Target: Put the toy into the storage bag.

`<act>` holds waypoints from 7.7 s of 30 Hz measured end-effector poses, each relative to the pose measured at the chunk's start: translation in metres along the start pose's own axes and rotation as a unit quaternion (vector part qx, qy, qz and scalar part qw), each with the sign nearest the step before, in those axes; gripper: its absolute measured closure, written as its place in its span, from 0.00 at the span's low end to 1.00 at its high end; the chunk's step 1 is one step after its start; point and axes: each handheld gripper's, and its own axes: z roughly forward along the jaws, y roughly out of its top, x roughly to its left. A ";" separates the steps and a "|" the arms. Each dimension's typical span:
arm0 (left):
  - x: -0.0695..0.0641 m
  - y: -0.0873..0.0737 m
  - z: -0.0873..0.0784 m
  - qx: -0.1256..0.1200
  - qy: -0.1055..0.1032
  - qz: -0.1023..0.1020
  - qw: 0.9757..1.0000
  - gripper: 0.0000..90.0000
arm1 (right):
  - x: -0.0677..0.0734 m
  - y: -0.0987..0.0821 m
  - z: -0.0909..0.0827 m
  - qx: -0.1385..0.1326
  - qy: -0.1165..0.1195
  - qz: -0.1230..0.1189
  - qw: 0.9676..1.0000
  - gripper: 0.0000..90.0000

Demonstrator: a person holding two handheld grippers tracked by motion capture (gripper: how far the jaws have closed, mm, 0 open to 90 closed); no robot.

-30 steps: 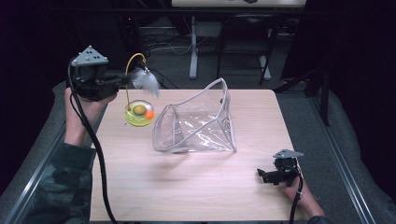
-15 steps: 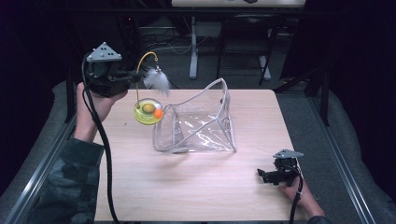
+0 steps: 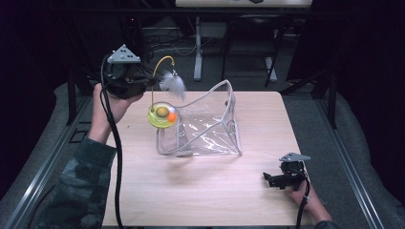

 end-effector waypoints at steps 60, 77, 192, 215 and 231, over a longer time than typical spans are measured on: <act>-0.037 -0.032 0.095 0.049 -0.085 -0.002 0.995 0.98 | 0.000 0.000 0.000 0.001 0.000 -0.002 1.000 0.00; -0.041 -0.046 0.113 0.077 -0.095 -0.010 0.992 0.98 | 0.000 0.000 0.000 -0.003 0.003 0.000 1.000 0.00; -0.005 -0.100 0.030 0.089 0.026 -0.085 0.992 0.01 | 0.000 0.000 0.000 -0.001 0.002 0.000 1.000 0.00; 0.020 -0.194 0.026 0.158 0.058 -0.148 0.974 0.00 | 0.001 0.000 0.000 -0.001 0.001 0.000 1.000 0.00; 0.019 -0.247 0.037 0.189 0.047 -0.193 0.962 0.00 | 0.000 0.000 0.000 -0.001 0.002 0.000 1.000 0.00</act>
